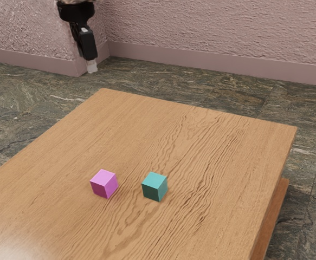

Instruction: Pick up the blue block with one arm, and put the blue block on the pink block with one arm

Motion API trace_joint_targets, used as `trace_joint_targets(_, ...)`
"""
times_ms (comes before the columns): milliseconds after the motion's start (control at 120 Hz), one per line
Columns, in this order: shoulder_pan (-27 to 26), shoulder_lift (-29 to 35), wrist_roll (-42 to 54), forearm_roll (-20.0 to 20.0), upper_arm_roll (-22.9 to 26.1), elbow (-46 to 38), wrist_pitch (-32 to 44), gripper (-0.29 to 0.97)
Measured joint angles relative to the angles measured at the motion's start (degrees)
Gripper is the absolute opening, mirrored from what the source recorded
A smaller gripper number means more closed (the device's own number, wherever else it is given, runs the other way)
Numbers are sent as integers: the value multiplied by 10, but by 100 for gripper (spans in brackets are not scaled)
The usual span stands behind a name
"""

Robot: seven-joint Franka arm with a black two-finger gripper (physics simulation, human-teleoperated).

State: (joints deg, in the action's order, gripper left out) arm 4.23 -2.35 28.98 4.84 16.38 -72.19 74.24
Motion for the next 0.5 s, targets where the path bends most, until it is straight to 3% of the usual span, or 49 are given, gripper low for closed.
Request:
trace_joint_targets(92, -4, -17, 29, -2, 0, 0, -2, 68)
trace_joint_targets(250, 48, -9, 70, -8, 9, -5, -6, 68)
trace_joint_targets(500, 33, 37, 68, -25, 19, -230, 45, 68)
